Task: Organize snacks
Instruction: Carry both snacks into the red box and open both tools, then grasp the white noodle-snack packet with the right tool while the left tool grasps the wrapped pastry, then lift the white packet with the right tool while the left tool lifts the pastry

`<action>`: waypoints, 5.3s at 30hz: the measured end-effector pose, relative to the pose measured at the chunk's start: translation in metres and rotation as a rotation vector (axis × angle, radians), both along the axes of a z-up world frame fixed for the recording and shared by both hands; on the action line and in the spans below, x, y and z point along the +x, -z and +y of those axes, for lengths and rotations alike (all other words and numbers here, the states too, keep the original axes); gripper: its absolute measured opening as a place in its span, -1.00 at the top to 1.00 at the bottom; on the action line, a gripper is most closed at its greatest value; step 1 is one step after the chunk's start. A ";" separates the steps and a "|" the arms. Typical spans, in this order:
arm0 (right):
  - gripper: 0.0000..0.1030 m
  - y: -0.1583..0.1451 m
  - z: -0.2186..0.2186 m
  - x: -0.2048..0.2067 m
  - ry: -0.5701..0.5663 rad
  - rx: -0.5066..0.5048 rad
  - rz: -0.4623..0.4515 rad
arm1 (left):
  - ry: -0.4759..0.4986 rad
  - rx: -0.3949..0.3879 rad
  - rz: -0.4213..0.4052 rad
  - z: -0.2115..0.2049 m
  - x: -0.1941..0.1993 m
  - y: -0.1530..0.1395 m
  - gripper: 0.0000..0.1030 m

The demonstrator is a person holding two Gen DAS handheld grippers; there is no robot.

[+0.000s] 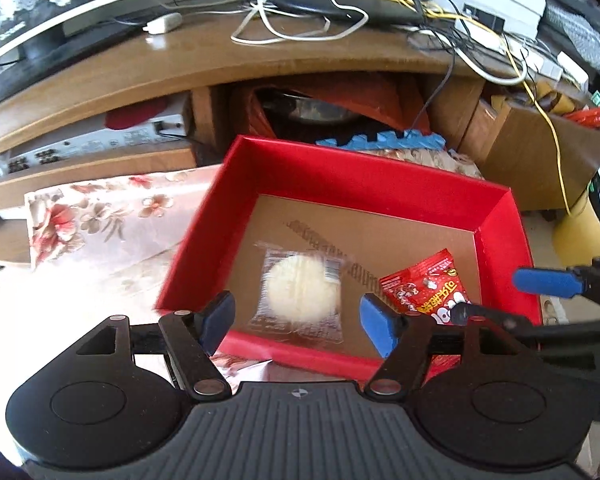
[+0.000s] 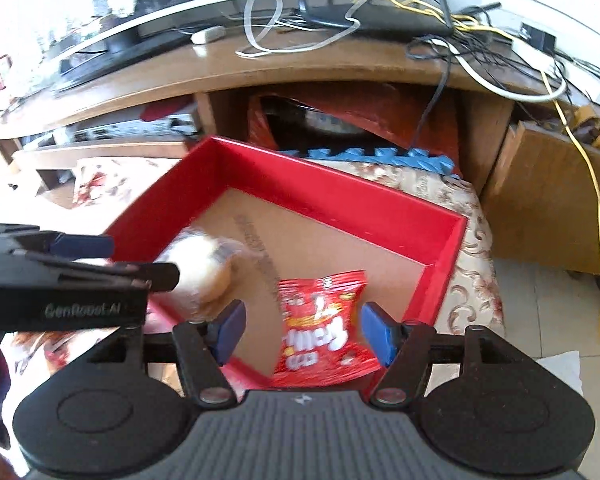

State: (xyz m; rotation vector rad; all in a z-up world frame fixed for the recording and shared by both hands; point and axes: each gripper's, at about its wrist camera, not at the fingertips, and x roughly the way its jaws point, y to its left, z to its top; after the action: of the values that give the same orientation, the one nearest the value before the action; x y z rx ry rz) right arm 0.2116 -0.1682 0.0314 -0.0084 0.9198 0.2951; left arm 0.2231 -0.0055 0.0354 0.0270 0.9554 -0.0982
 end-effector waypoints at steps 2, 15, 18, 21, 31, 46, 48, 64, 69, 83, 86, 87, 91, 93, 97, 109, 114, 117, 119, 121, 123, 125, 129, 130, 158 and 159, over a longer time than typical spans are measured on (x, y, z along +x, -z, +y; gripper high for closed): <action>-0.21 -0.003 0.008 -0.008 -0.025 0.002 -0.003 | -0.012 -0.002 0.001 0.008 -0.005 -0.003 -0.48; -0.21 -0.002 0.043 -0.045 -0.149 0.020 0.026 | -0.134 -0.037 0.064 0.068 -0.051 0.002 -0.54; -0.21 0.000 0.052 -0.051 -0.177 0.025 0.041 | -0.184 -0.046 0.080 0.085 -0.064 0.005 -0.57; -0.21 0.005 0.062 -0.055 -0.208 0.014 0.057 | -0.240 -0.064 0.112 0.102 -0.078 0.010 -0.57; -0.21 0.013 0.079 -0.055 -0.231 0.022 0.105 | -0.356 -0.170 0.182 0.134 -0.106 0.023 -0.58; -0.21 0.021 0.073 -0.044 -0.183 0.017 0.147 | -0.240 -0.075 0.245 0.105 -0.087 0.049 -0.61; -0.21 0.023 0.072 -0.042 -0.172 0.025 0.163 | -0.227 -0.070 0.244 0.102 -0.088 0.048 -0.55; -0.27 0.042 0.134 -0.011 -0.144 0.058 0.296 | -0.144 -0.101 0.229 0.090 -0.111 0.038 -0.31; -0.33 0.054 0.165 -0.006 -0.162 0.026 0.344 | -0.127 -0.121 0.231 0.092 -0.115 0.039 -0.32; 0.11 0.057 0.133 -0.030 -0.238 -0.103 0.276 | -0.100 -0.127 0.225 0.088 -0.120 0.032 -0.30; 0.11 0.049 0.112 -0.039 -0.234 -0.088 0.268 | -0.091 -0.122 0.214 0.085 -0.124 0.028 -0.28; 0.11 0.047 0.104 -0.043 -0.228 -0.080 0.267 | -0.091 -0.121 0.214 0.084 -0.125 0.029 -0.27; 0.11 0.037 0.073 -0.056 -0.202 -0.004 0.266 | -0.097 -0.125 0.212 0.085 -0.123 0.029 -0.23; 0.11 0.031 0.063 -0.060 -0.190 0.024 0.256 | -0.095 -0.134 0.208 0.084 -0.121 0.027 -0.19; 0.11 0.019 0.056 -0.065 -0.182 0.069 0.228 | -0.082 -0.131 0.204 0.078 -0.119 0.026 -0.06; 0.11 0.029 0.050 -0.062 -0.182 0.088 0.251 | -0.099 -0.103 0.273 0.075 -0.106 0.049 -0.68; 0.11 0.027 0.046 -0.062 -0.176 0.097 0.247 | -0.057 -0.037 0.270 0.060 -0.106 0.049 -0.58; 0.11 0.027 0.042 -0.063 -0.167 0.098 0.245 | -0.028 0.003 0.259 0.051 -0.110 0.047 -0.48; 0.11 0.026 0.040 -0.063 -0.160 0.102 0.243 | -0.014 0.024 0.254 0.047 -0.112 0.047 -0.46; 0.11 0.025 0.038 -0.063 -0.155 0.107 0.242 | -0.009 0.035 0.251 0.044 -0.112 0.046 -0.54; 0.11 0.025 0.037 -0.063 -0.155 0.110 0.242 | 0.005 0.047 0.247 0.040 -0.111 0.046 -0.68; 0.11 0.025 0.037 -0.063 -0.155 0.112 0.242 | 0.022 0.060 0.264 0.035 -0.110 0.051 -0.73; 0.11 0.024 0.036 -0.063 -0.156 0.115 0.239 | 0.041 0.110 0.273 0.028 -0.109 0.060 -0.71; 0.11 0.024 0.035 -0.063 -0.155 0.116 0.239 | 0.039 0.114 0.270 0.028 -0.109 0.059 -0.67; 0.11 0.003 0.028 -0.065 -0.165 0.163 0.172 | -0.042 -0.086 0.197 0.055 -0.105 0.017 -0.39; 0.11 0.001 0.027 -0.066 -0.165 0.171 0.168 | -0.043 -0.093 0.192 0.056 -0.105 0.015 -0.39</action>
State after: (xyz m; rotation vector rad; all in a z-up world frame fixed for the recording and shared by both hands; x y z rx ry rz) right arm 0.1460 -0.1412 0.0304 0.0992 1.0600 0.5334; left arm 0.1184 0.0502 0.0202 -0.0900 1.1415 -0.1067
